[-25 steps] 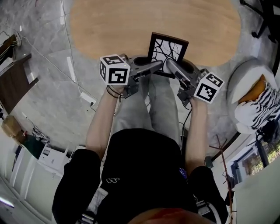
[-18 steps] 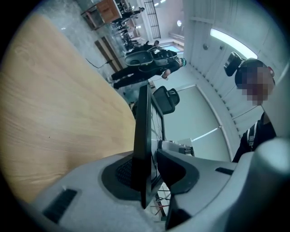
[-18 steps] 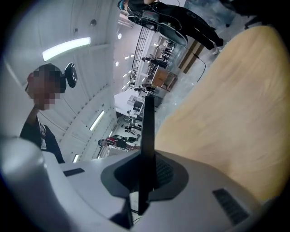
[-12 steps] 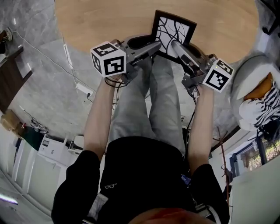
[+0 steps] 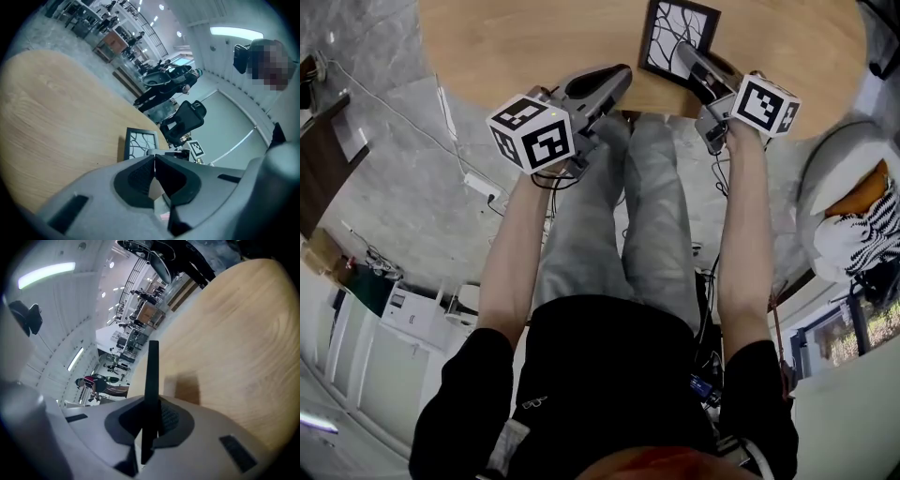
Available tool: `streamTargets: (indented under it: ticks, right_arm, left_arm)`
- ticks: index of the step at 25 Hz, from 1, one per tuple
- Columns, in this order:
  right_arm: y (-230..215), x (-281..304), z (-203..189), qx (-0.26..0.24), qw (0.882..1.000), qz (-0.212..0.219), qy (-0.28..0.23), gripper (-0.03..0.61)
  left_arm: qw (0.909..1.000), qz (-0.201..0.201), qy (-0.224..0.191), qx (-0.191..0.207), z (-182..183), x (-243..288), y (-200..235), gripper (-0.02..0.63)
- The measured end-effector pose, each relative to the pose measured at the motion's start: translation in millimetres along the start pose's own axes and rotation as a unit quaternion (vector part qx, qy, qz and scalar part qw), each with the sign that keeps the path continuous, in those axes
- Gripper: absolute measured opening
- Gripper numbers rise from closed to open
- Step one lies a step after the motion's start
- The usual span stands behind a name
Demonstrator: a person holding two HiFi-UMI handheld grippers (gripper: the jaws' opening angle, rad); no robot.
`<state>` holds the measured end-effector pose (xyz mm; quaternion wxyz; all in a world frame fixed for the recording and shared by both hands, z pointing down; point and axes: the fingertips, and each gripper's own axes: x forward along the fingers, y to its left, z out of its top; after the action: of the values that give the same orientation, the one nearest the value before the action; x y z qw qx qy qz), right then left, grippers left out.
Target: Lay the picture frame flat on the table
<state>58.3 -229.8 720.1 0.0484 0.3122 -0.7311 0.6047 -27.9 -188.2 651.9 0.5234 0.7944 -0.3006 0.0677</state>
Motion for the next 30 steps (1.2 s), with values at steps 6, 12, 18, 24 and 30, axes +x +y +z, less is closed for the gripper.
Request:
streamTargets:
  ticks: [6,12,18,24,30]
  right_arm:
    - [-16.2,16.9,2.1,0.018,0.999,-0.029,0.002,0.028]
    - [-29.7,18.9,1.3,-0.018,0.995,-0.102,-0.003,0.047]
    - [-51.7,3.5,7.9,-0.076,0.976,-0.205,-0.019,0.149]
    - [-66.9,-7.2,10.2,-0.109,0.950,-0.291,-0.017,0.186]
    - [-65.5,-21.9,16.3,-0.151,0.919,-0.363,-0.039,0.155]
  left_arm:
    - [0.9997,0.004,0.022,0.005,-13.2,5.0,-2.4,0.011]
    - [0.9995,-0.002,0.032,-0.005,-19.2,7.4,-3.3,0.011]
    - [0.9994,-0.004,0.032,-0.009,-19.2,12.3,-8.3,0.011]
    - [0.9997,-0.004,0.021,-0.014,-18.7,13.9,-13.1,0.011]
    - [0.9925,0.107,-0.059,0.010,11.1,-13.5,12.8,0.011]
